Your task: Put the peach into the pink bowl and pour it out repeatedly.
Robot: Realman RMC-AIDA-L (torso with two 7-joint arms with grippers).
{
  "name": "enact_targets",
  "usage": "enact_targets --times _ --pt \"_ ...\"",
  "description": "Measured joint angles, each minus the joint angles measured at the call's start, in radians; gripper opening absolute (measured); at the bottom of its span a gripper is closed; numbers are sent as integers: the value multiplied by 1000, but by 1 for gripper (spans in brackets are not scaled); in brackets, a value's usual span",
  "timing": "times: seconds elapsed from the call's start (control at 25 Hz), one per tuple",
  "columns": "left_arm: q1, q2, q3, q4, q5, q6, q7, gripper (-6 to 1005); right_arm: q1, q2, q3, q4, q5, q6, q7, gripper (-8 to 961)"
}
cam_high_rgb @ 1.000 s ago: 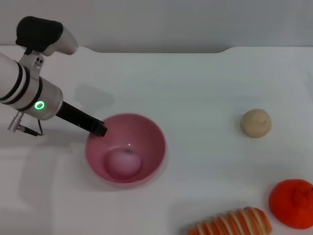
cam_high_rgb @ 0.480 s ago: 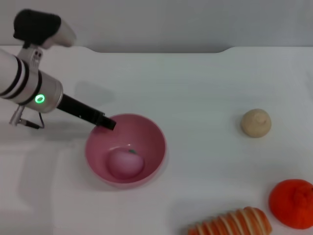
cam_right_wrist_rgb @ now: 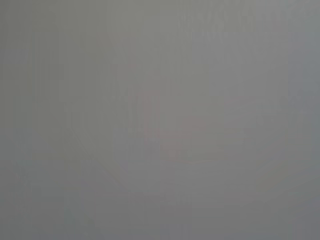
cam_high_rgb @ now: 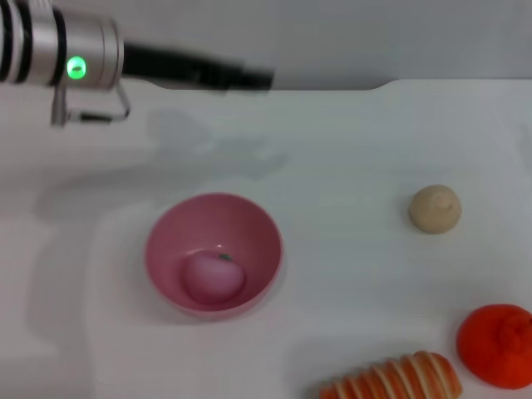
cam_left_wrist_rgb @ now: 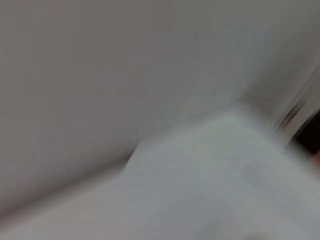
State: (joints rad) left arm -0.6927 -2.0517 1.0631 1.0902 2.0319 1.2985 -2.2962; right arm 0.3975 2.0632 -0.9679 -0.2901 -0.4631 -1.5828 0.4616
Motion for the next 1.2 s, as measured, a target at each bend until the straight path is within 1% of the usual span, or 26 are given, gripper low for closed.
enact_targets --times 0.04,0.08,0.12,0.16,0.28,0.32,0.36,0.4,0.44,0.48,0.52,0.64,0.76,0.8,0.88,0.96,1.08,1.2 --pt "2 -1 -16 -16 -80 -10 69 554 0 0 0 0 0 0 0 501" --pt "8 -3 -32 -45 -208 -25 171 554 0 0 0 3 0 0 0 501" --pt "15 -4 -43 -71 -300 -39 260 553 0 1 -1 4 1 0 0 501" --pt "25 -6 -48 -118 -453 -59 395 553 0 2 -2 4 1 0 0 501" --pt "46 -12 -47 -276 -828 -78 758 552 0 6 -3 5 1 -1 0 501" --pt "54 -14 -41 -356 -983 -69 922 551 -1 8 -4 5 1 -4 0 501" --pt "64 -18 -29 -492 -1227 -27 1237 551 -1 9 -3 6 1 -5 0 501" --pt "64 -18 -29 -492 -1227 -27 1237 550 -2 10 -1 8 2 -8 0 501" --pt "68 -21 -25 -558 -1321 -4 1376 549 -2 10 3 12 4 -8 0 501" --pt "71 -22 -25 -609 -1388 16 1483 547 -3 10 9 16 5 -7 -2 501" --pt "73 -24 -25 -681 -1482 46 1631 546 -4 10 15 19 7 -6 -9 501" --pt "80 -25 -27 -828 -1636 96 1916 545 -12 11 63 30 9 -2 -61 501" --pt "114 -24 -37 -890 -1709 100 2064 546 -16 12 90 35 9 -2 -85 501" --pt "114 -24 -37 -890 -1709 100 2064 546 -16 13 101 40 9 -2 -92 501" --pt "155 -21 -38 -914 -1772 83 2094 547 -14 13 130 59 9 -2 -107 501" --pt "173 -20 -38 -922 -1795 77 2096 547 -8 13 159 78 9 -2 -124 501" --pt "180 -19 -30 -929 -1800 73 2094 548 6 13 172 99 9 -1 -151 501" --pt "172 -19 -27 -937 -1797 46 2100 548 15 12 181 109 10 0 -156 501"
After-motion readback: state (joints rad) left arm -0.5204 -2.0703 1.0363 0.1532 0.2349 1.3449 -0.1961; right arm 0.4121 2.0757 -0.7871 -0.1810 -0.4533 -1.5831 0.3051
